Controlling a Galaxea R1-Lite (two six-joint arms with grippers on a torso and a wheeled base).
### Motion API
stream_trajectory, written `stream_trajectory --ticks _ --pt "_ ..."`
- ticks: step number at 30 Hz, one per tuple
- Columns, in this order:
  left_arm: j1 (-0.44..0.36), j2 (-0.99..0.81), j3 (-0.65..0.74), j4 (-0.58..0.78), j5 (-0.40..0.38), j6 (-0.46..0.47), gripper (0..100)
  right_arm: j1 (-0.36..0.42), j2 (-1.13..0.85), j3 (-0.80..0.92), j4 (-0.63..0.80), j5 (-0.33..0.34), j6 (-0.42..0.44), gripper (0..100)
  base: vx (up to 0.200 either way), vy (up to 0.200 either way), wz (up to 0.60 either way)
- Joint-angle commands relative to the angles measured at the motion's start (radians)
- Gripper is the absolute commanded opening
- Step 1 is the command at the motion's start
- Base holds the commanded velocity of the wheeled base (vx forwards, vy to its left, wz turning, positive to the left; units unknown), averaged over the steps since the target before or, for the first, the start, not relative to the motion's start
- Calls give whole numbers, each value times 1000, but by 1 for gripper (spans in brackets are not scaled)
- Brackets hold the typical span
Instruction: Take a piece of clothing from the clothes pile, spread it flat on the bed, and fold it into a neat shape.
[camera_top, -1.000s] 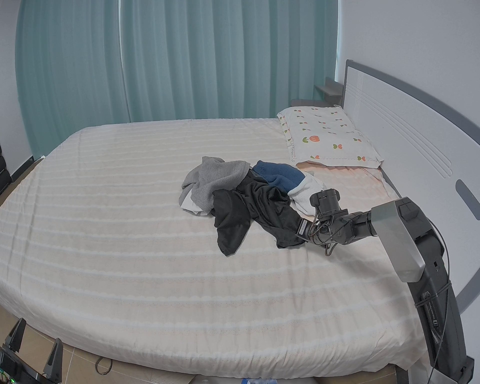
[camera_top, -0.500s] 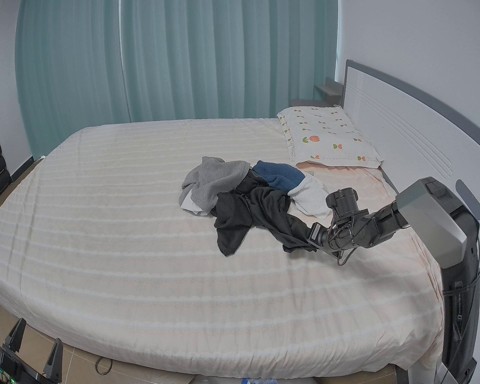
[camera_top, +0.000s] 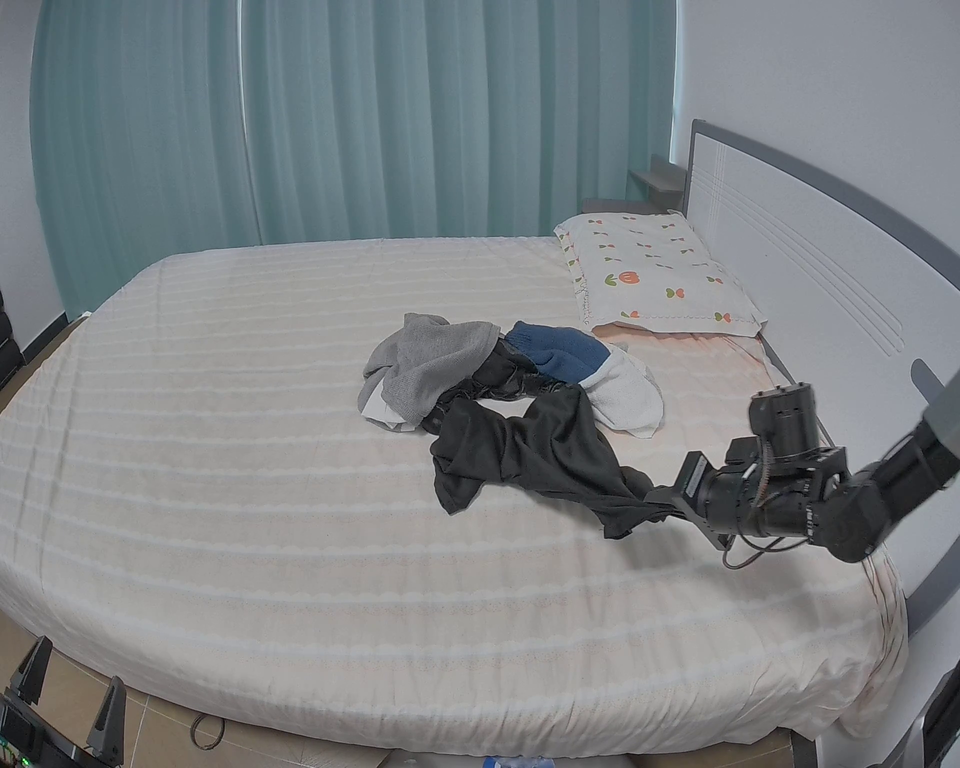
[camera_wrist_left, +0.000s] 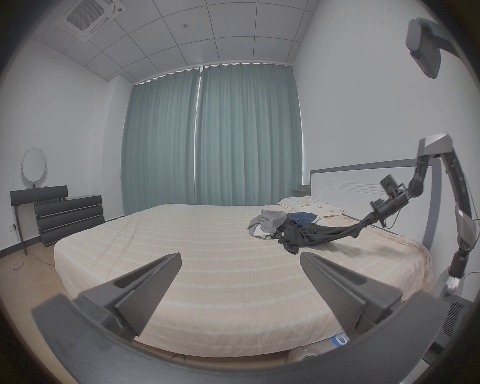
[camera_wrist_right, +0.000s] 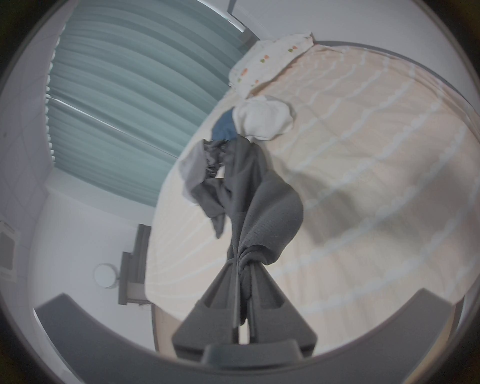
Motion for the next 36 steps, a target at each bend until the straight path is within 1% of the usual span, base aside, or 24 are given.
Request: stream_trajectory --ticks 1,3,8,24,25,26,27,28,29,30,31,33,34,35,36 --pt "2 -12 16 0 0 0 100 69 -395 276 -118 44 47 0 0 0 0" --pt "0 -12 16 0 0 0 100 78 -429 323 -121 47 42 0 0 0 0" --pt "0 -12 16 0 0 0 100 104 -468 340 -126 38 31 0 0 0 0" --pt "7 3 16 -6 1 20 100 90 -478 346 -126 42 31 0 0 0 0" --pt "3 16 -18 -23 -11 32 100 90 -482 345 -126 41 31 0 0 0 0" --pt "0 62 -130 -55 -11 6 100 89 -481 345 -126 41 31 0 0 0 0" --pt "0 62 -130 -55 -11 6 100 89 -481 345 -126 41 31 0 0 0 0" --pt "-3 280 -403 -91 -11 -141 100 89 -475 343 -126 41 33 0 0 0 0" --pt "-3 349 -470 -91 -20 -195 100 89 -473 343 -126 41 35 0 0 0 0" --pt "2 398 -515 -91 -28 -197 100 90 -473 343 -126 41 33 0 0 0 0" --pt "0 428 -527 -89 -46 -164 100 90 -471 343 -126 41 33 0 0 0 0" --pt "-7 525 -508 -78 -82 -71 100 86 -470 339 -127 41 33 0 0 0 0" --pt "-7 583 -485 -78 -83 -43 100 78 -470 337 -127 39 33 0 0 0 0" --pt "-7 583 -485 -78 -83 -43 100 78 -470 337 -127 39 33 0 0 0 0" --pt "-9 707 -456 -92 -91 -11 100 63 -468 337 -126 41 35 0 0 0 0"
